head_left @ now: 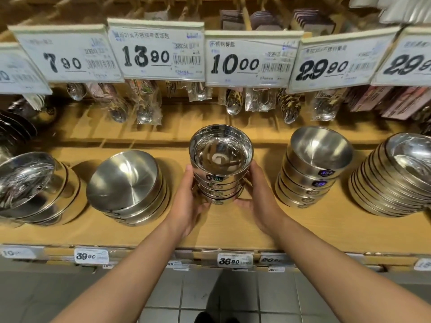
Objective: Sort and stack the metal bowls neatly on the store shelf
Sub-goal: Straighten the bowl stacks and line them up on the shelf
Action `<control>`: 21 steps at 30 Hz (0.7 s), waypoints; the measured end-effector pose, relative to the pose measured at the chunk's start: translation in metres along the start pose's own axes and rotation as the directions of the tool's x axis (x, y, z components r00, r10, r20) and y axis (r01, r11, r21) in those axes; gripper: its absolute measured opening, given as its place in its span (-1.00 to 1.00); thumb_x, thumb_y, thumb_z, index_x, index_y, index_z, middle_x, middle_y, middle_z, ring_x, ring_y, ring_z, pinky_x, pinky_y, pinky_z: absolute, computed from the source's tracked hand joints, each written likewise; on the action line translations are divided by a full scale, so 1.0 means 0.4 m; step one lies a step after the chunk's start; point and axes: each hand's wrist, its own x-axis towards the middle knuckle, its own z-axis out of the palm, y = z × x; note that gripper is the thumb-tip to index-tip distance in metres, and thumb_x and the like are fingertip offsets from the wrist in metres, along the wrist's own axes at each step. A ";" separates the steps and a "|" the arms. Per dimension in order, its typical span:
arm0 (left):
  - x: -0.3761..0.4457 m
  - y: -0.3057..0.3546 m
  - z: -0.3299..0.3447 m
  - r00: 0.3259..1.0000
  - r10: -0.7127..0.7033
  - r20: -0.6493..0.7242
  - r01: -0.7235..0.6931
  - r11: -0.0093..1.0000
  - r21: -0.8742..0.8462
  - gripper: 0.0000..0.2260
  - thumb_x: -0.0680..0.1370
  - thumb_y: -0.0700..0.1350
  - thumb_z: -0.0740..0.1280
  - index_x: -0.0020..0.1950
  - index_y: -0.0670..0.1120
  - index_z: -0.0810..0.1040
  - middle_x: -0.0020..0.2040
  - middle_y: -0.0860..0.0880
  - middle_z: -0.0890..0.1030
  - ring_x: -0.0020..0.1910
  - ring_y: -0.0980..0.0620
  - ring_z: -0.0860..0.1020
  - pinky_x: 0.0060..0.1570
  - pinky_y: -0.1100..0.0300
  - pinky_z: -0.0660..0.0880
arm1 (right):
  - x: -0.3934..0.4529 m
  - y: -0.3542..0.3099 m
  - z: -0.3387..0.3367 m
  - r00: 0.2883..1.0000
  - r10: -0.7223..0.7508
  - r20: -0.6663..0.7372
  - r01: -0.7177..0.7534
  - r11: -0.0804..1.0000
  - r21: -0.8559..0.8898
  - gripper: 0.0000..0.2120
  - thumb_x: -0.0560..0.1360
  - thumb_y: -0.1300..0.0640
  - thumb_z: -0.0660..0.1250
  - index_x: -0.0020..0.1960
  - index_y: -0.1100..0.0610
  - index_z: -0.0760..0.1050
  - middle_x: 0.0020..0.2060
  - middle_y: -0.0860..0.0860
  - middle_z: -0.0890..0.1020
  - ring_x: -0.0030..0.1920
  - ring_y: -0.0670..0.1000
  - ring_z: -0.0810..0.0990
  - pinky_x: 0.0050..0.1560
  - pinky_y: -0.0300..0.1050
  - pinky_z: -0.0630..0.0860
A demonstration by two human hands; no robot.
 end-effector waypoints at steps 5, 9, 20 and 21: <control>-0.073 0.016 -0.013 1.000 0.003 -0.025 -0.003 1.000 0.016 -0.64 0.68 0.22 0.08 0.04 0.32 0.69 -0.02 0.31 0.70 -0.02 0.36 0.64 0.00 0.14 0.60 | -0.043 0.025 -0.008 0.990 0.096 -0.105 -0.084 0.990 0.110 -0.71 0.68 -0.19 0.07 0.04 -0.33 0.58 0.13 -0.31 0.61 0.41 -0.08 0.40 0.40 0.25 0.38; -0.194 -0.002 -0.092 0.983 -0.061 -0.175 0.074 0.995 0.068 -0.68 0.60 0.16 0.25 0.10 0.00 0.69 0.04 0.04 0.74 0.07 0.08 0.69 0.15 -0.03 0.61 | -0.121 0.090 0.002 0.980 0.191 -0.063 -0.185 0.979 0.089 -0.51 0.68 -0.16 0.08 0.53 0.05 0.29 0.47 0.02 0.37 0.46 0.06 0.35 0.31 0.17 0.47; -0.269 0.071 -0.400 0.896 -0.034 -0.443 0.076 0.994 0.078 -0.73 0.70 -0.04 0.15 -0.06 -0.10 0.56 -0.27 0.02 0.65 -0.29 0.12 0.68 -0.18 0.15 0.57 | -0.115 0.084 0.222 0.954 0.264 0.140 -0.249 0.962 -0.116 -0.59 0.67 -0.14 0.12 0.45 0.01 0.37 0.37 0.04 0.48 0.26 -0.04 0.49 0.15 0.02 0.58; -0.255 0.081 -0.421 0.884 -0.025 -0.467 0.065 0.996 0.069 -0.76 0.70 -0.04 0.15 -0.06 -0.08 0.53 -0.23 0.01 0.64 -0.26 0.12 0.67 -0.20 0.16 0.57 | -0.104 0.078 0.246 0.956 0.253 0.146 -0.234 0.963 -0.135 -0.57 0.67 -0.16 0.12 0.48 -0.01 0.33 0.41 0.05 0.45 0.30 -0.02 0.47 0.16 0.03 0.58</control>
